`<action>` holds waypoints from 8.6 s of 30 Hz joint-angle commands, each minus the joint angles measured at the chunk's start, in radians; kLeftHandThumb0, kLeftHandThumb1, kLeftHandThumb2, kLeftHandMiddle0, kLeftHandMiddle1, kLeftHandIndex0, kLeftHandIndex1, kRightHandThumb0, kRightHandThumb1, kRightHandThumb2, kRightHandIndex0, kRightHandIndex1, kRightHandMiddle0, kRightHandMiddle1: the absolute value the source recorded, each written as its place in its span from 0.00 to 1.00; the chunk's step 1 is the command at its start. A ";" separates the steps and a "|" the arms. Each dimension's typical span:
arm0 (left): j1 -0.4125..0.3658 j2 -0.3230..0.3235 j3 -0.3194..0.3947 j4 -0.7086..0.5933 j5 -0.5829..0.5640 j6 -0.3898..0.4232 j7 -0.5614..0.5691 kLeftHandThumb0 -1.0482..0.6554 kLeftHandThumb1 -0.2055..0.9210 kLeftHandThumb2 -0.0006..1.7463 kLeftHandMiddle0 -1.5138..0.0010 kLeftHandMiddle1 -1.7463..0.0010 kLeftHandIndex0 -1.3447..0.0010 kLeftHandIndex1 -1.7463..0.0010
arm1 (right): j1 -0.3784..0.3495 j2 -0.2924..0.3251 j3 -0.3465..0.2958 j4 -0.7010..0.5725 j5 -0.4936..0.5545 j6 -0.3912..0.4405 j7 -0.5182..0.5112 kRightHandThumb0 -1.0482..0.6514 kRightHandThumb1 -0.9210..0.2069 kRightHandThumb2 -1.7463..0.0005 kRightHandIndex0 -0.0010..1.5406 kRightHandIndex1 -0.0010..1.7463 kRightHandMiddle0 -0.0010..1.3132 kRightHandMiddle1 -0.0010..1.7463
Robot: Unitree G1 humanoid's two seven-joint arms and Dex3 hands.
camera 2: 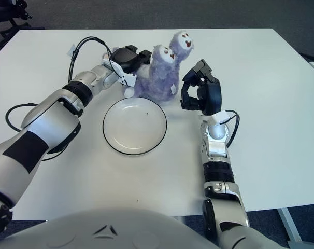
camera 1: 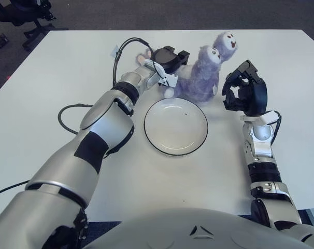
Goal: Put the doll into the plate.
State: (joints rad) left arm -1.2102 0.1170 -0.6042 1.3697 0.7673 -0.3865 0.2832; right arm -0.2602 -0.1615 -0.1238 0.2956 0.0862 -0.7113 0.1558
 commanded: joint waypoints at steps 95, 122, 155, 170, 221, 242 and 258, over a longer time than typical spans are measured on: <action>0.207 0.315 0.211 -0.618 -0.164 -0.084 -0.248 0.87 0.53 0.69 0.64 0.00 0.52 0.00 | 0.038 0.015 -0.007 -0.130 -0.105 0.375 -0.170 0.39 0.25 0.49 0.58 1.00 0.29 1.00; 0.276 0.352 0.227 -0.541 -0.149 -0.628 -0.068 0.87 0.55 0.68 0.65 0.00 0.55 0.00 | 0.038 0.046 -0.030 -0.234 -0.064 0.578 -0.211 0.39 0.25 0.49 0.57 1.00 0.28 1.00; 0.281 0.339 0.232 -0.486 -0.212 -0.884 -0.247 0.59 0.83 0.28 0.42 0.00 0.55 0.00 | 0.022 0.049 -0.040 -0.229 -0.064 0.610 -0.225 0.39 0.24 0.50 0.56 1.00 0.28 1.00; 0.285 0.346 0.204 -0.478 -0.294 -0.902 -0.421 0.58 0.89 0.23 0.41 0.00 0.56 0.00 | 0.020 0.046 -0.048 -0.224 -0.058 0.610 -0.220 0.39 0.24 0.50 0.56 1.00 0.28 1.00; 0.197 0.329 0.128 -0.308 -0.464 -1.043 -0.723 0.12 1.00 0.19 0.65 0.43 0.83 0.48 | 0.016 0.042 -0.053 -0.225 -0.062 0.628 -0.222 0.39 0.23 0.50 0.55 1.00 0.28 1.00; 0.221 0.312 0.050 -0.342 -0.908 -0.974 -1.095 0.05 1.00 0.20 0.61 0.60 0.75 0.94 | 0.003 0.038 -0.057 -0.196 -0.065 0.623 -0.224 0.39 0.23 0.50 0.55 1.00 0.28 1.00; 0.300 0.234 0.330 -0.488 -1.297 -0.485 -1.606 0.04 1.00 0.19 0.49 0.81 0.69 0.99 | -0.015 0.032 -0.057 -0.160 -0.071 0.613 -0.227 0.39 0.23 0.51 0.55 1.00 0.27 1.00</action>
State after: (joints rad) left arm -0.9262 0.3730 -0.3373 0.8973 -0.5014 -0.9156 -1.2736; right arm -0.2571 -0.1178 -0.1711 0.1222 0.0183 -0.0884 -0.0651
